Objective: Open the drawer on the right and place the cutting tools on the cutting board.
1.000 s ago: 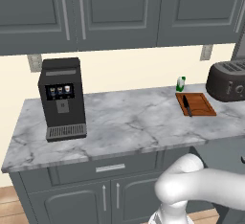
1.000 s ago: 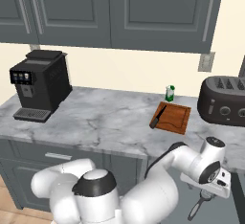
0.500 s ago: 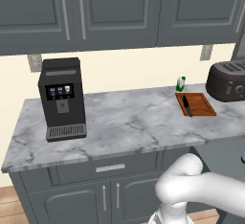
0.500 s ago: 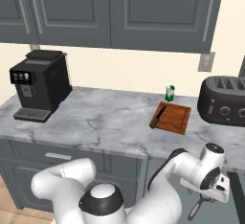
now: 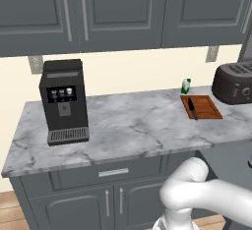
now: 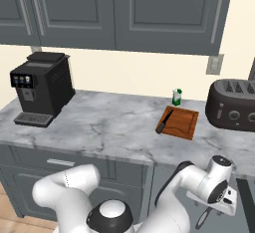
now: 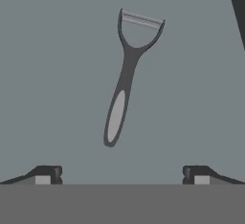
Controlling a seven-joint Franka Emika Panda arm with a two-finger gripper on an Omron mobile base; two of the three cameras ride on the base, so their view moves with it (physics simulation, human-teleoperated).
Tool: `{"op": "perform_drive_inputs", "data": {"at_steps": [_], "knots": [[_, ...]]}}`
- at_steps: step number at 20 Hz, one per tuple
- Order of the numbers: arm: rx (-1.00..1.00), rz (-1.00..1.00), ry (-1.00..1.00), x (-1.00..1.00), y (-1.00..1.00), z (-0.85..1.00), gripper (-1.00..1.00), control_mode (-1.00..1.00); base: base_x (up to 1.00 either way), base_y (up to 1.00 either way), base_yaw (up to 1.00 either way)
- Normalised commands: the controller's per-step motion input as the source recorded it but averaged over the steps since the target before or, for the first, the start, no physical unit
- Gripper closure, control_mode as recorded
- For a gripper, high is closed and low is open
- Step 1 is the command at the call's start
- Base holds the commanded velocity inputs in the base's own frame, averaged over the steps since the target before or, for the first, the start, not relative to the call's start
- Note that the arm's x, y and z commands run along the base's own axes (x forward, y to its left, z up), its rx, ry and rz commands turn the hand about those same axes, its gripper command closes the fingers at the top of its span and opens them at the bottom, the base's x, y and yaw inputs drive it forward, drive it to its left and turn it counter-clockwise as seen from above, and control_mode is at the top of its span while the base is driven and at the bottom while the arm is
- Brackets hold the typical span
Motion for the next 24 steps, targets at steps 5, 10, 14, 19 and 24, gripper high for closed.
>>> {"op": "perform_drive_inputs", "data": {"at_steps": [5, 10, 14, 19, 24], "knots": [[0.00, 0.00, 0.01, 0.12, 0.00, -0.23, -1.00, -1.00, 0.00, 0.00, 0.00], [0.01, 0.00, 0.03, 0.11, 0.00, -0.19, -1.00, -1.00, 0.00, 0.00, 0.00], [0.03, 0.00, 0.02, 0.11, -0.01, -0.19, -1.00, -1.00, 0.00, 0.00, 0.00], [0.04, 0.00, 0.03, 0.04, -0.05, -0.17, -1.00, -1.00, 0.00, 0.00, 0.00], [0.04, 0.00, 0.03, 0.01, -0.05, -0.20, -1.00, -1.00, 0.00, 0.00, 0.00]]}}
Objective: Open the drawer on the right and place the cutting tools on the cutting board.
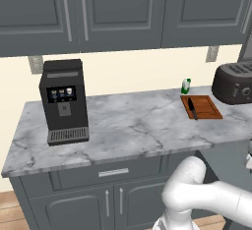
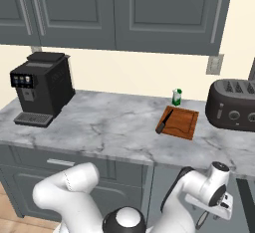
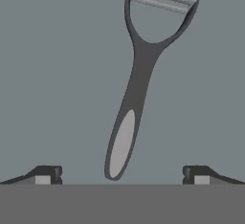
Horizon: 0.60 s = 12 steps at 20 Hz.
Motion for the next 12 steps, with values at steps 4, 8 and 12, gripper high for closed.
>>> {"op": "perform_drive_inputs", "data": {"at_steps": [4, 8, 12], "knots": [[0.02, 0.00, 0.03, 0.01, -0.02, -0.23, -1.00, -1.00, 0.00, 0.00, 0.00], [0.01, 0.00, 0.04, 0.04, 0.00, -0.21, -1.00, -1.00, 0.00, 0.00, 0.00], [0.00, 0.00, 0.04, 0.03, 0.00, -0.19, -1.00, -1.00, 0.00, 0.00, 0.00]]}}
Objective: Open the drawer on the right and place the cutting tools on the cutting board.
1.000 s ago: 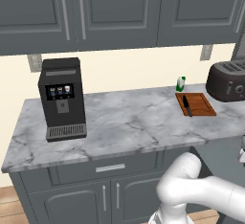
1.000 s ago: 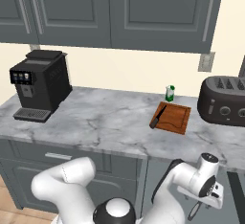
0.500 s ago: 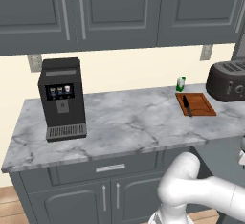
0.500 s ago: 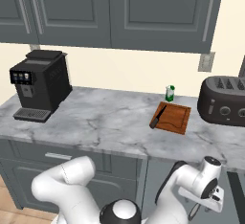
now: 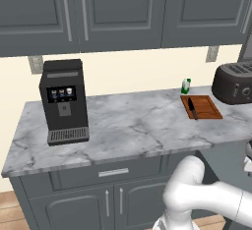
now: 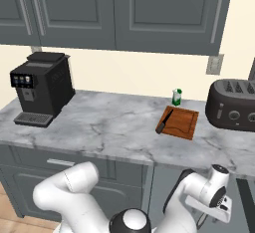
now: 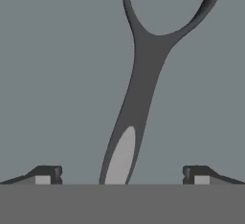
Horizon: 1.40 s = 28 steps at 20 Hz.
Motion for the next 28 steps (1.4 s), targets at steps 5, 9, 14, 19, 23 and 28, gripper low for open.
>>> {"op": "perform_drive_inputs", "data": {"at_steps": [5, 9, 14, 19, 23, 28], "knots": [[0.00, 0.00, 0.04, 0.00, 0.00, -0.16, -1.00, -1.00, 0.00, 0.00, 0.00], [0.00, 0.00, 0.02, 0.00, 0.00, -0.16, -1.00, -1.00, 0.00, 0.00, 0.00], [0.00, 0.00, 0.01, 0.00, 0.00, -0.16, -1.00, -1.00, 0.00, 0.00, 0.00], [0.00, 0.00, 0.00, 0.00, 0.00, -0.14, -1.00, -1.00, 0.00, 0.00, 0.00], [0.00, 0.00, 0.00, 0.00, 0.00, -0.05, 1.00, -1.00, 0.00, 0.00, 0.00], [0.00, 0.00, 0.00, 0.00, 0.00, 0.00, 1.00, -1.00, 0.00, 0.00, 0.00]]}}
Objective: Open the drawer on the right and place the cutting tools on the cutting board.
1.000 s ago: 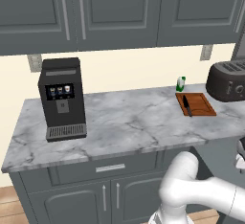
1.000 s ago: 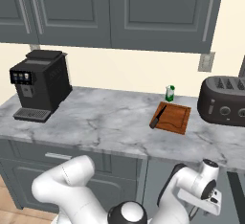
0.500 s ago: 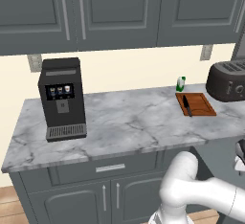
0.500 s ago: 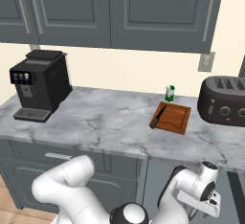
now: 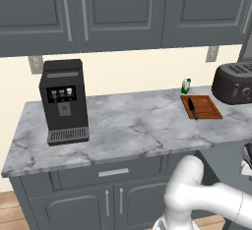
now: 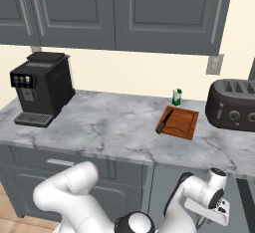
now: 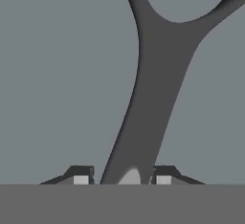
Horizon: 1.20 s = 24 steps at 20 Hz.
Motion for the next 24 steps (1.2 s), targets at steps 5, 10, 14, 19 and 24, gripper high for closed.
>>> {"op": "perform_drive_inputs", "data": {"at_steps": [5, 10, 14, 19, 24], "knots": [[0.00, 0.00, 0.01, 0.00, 0.09, 0.00, 1.00, -1.00, 0.00, 0.00, 0.00], [0.00, 0.00, 0.00, -0.06, 0.08, 0.15, 1.00, -1.00, 0.00, 0.00, 0.00], [0.00, 0.00, 0.00, -0.23, 0.03, 0.39, 1.00, -1.00, 0.00, 0.00, 0.00], [0.00, 0.00, -0.05, -0.42, 0.02, 0.55, 1.00, -1.00, 0.00, 0.00, 0.00], [-0.01, 0.00, -0.07, -0.44, 0.05, 0.60, 1.00, -1.00, 0.00, 0.00, 0.00]]}}
